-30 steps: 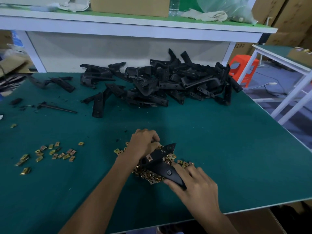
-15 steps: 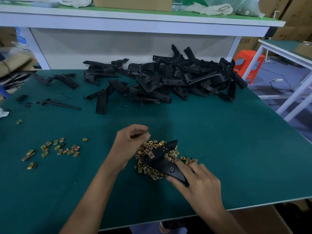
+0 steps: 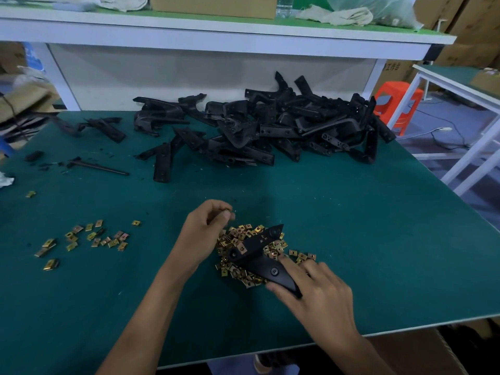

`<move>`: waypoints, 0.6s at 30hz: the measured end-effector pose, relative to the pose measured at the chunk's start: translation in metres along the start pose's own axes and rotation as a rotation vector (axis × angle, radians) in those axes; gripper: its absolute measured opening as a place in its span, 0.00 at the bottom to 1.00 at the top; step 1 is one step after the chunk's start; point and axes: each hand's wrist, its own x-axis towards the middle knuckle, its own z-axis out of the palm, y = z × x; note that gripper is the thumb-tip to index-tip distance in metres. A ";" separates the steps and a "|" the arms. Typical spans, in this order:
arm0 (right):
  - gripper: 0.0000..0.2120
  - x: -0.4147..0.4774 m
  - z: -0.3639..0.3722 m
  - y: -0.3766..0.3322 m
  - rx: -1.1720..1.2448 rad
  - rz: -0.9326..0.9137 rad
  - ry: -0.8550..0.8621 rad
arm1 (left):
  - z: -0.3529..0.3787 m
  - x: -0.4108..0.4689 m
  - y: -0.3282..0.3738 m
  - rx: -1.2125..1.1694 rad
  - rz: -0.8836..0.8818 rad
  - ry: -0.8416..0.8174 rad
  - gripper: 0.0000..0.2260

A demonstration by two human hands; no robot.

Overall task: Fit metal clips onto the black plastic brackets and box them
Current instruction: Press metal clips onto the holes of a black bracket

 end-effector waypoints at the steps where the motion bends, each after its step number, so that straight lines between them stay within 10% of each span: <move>1: 0.23 0.000 0.000 0.000 -0.002 0.001 -0.003 | -0.001 -0.001 0.002 0.018 0.013 -0.002 0.08; 18: 0.22 0.001 -0.002 -0.001 -0.015 -0.022 -0.002 | 0.007 -0.024 0.028 0.020 0.116 -0.175 0.10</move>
